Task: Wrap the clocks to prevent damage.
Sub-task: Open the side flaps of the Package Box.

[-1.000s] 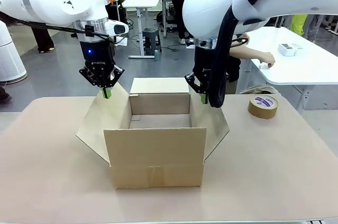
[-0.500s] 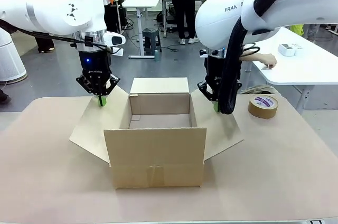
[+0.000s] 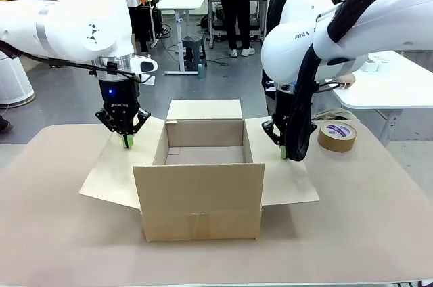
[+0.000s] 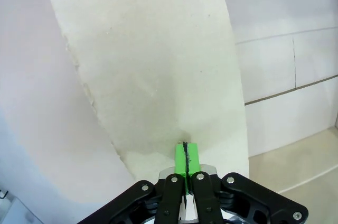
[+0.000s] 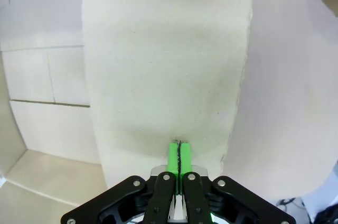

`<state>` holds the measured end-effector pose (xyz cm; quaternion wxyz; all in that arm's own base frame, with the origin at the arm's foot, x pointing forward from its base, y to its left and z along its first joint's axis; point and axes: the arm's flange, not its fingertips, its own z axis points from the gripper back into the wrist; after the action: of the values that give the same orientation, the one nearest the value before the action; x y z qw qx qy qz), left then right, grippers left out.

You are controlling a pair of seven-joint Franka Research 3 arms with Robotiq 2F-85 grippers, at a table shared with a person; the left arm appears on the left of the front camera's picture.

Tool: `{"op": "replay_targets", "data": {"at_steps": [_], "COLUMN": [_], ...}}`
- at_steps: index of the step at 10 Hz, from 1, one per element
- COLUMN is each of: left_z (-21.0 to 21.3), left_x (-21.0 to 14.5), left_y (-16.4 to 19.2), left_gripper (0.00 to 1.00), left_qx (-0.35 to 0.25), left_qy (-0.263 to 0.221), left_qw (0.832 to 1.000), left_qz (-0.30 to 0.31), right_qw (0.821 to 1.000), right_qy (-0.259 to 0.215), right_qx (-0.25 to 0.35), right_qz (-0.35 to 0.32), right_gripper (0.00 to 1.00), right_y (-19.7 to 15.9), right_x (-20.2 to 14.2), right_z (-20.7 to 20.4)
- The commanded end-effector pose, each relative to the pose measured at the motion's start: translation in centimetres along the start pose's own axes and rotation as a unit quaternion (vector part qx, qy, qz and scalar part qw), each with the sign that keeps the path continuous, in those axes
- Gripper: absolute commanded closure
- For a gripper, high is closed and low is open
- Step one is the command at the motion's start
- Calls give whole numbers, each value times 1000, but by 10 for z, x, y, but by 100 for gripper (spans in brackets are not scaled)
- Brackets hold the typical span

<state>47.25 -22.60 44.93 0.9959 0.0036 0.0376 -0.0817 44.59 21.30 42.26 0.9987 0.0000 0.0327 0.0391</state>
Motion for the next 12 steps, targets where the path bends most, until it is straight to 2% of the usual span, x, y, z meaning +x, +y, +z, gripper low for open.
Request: {"op": "replay_targets", "data": {"at_steps": [1,7,11,12], "left_z": [-15,-40,-43,-45], "left_x": [1,9,14,10], "left_y": [4,3,6,3], "left_gripper": [100,100,100,100], "left_qx": [-23,-22,-31,-15], "left_qy": [-9,16,11,23], "left_qw": [999,999,999,1000], "left_qz": [-21,-20,-20,-14], "right_qw": [1000,999,998,999], "right_qy": [7,21,31,28], "right_qx": [19,24,45,15], "right_qz": [11,6,14,-2], "right_gripper": [99,99,99,99], "right_y": [-1,-6,-12,-8], "right_x": [2,12,20,13], "right_z": [-17,-39,-38,-37]}}
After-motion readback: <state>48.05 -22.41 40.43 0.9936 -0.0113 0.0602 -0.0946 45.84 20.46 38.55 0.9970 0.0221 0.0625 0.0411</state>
